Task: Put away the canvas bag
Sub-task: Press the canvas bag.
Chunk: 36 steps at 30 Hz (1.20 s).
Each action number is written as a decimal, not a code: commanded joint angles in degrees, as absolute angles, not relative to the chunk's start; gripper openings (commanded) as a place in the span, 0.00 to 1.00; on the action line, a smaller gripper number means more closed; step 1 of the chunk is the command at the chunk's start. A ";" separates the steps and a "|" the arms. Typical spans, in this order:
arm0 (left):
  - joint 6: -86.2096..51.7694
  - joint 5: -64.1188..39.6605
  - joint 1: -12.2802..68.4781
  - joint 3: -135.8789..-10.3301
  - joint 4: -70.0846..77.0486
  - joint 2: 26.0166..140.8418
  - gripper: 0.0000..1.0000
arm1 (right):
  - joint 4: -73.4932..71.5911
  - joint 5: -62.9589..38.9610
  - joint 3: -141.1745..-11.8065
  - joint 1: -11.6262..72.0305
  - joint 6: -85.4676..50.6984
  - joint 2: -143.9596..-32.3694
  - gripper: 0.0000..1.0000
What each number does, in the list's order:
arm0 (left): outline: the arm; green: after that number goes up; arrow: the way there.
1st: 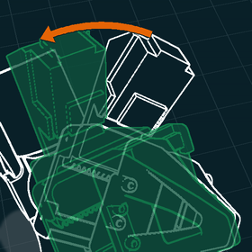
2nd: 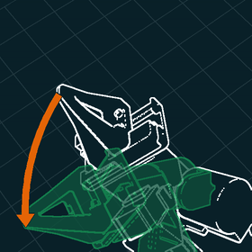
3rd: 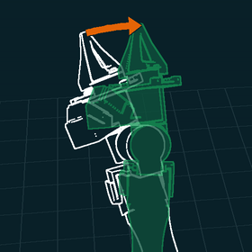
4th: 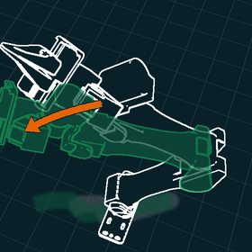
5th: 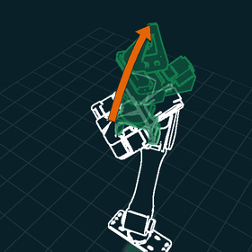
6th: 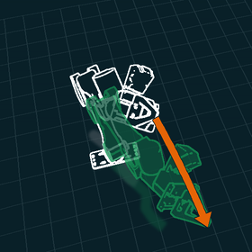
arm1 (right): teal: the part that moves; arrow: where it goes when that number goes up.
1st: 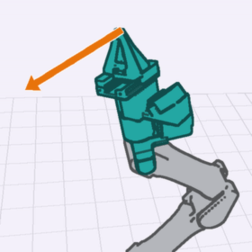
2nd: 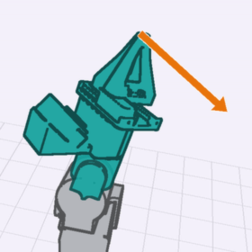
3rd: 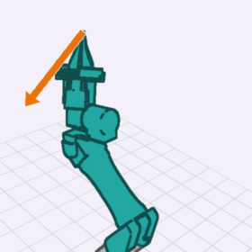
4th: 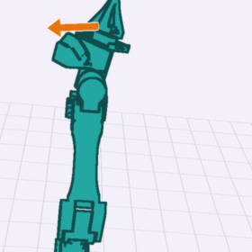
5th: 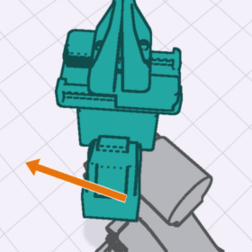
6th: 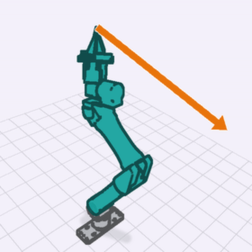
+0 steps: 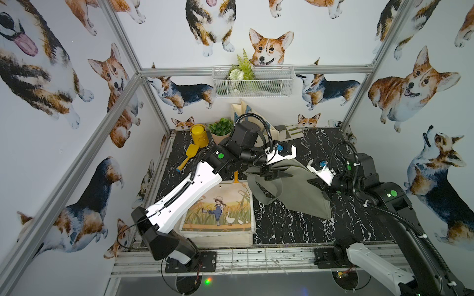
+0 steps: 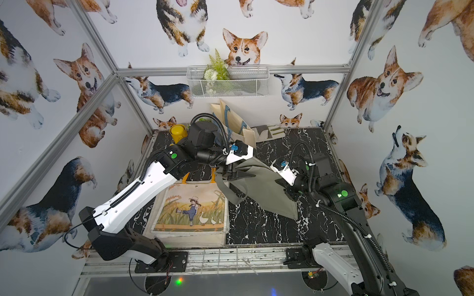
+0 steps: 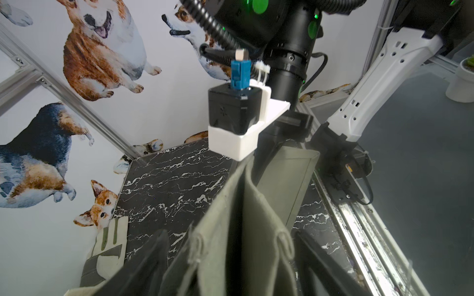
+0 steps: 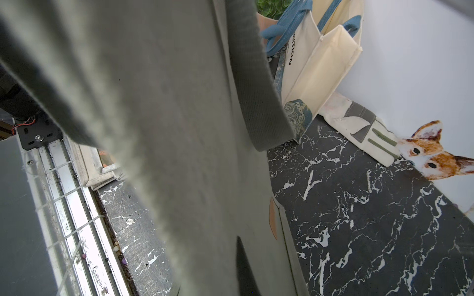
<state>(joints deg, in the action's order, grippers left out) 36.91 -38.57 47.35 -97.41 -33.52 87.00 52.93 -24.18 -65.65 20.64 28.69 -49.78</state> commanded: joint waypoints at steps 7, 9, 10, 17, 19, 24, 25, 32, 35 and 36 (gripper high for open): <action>40.00 -30.49 47.72 -91.60 -23.68 83.42 0.00 | 48.86 -26.46 -65.15 20.83 26.99 -49.75 0.29; 39.20 -30.06 47.50 -89.83 -19.68 81.73 0.00 | 49.11 -26.37 -63.94 20.83 26.40 -49.34 0.43; 38.38 -30.10 47.22 -89.12 -17.80 81.03 0.00 | 49.14 -26.37 -63.22 20.85 26.33 -49.02 0.45; 30.15 -30.59 43.44 -84.17 -5.94 76.10 0.00 | 47.81 -25.98 -58.89 20.79 23.66 -45.56 0.62; 27.08 -31.34 41.79 -82.40 -2.92 74.61 0.00 | 48.14 -25.33 -58.62 20.79 23.48 -45.27 0.66; 23.08 -31.64 38.79 -79.26 -0.40 72.03 0.00 | 47.62 -23.90 -58.30 20.84 23.97 -44.40 0.66; 22.69 -31.81 38.57 -78.80 -0.18 71.70 0.00 | 47.31 -23.52 -58.34 20.83 24.36 -44.41 0.64; 22.97 -28.61 38.01 -75.81 -0.61 70.19 0.00 | 46.85 -21.92 -60.26 20.83 27.36 -44.69 0.12; 24.10 -26.06 37.75 -74.55 -2.07 69.86 0.00 | 47.23 -21.97 -61.48 20.81 28.62 -44.48 0.00; 24.42 -25.13 37.61 -74.09 -2.27 69.74 0.00 | 47.65 -21.98 -62.01 20.76 29.14 -44.47 0.00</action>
<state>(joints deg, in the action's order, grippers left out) 23.79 -29.41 38.13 -74.85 -5.67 70.22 48.14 -21.67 -60.58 20.80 26.72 -44.77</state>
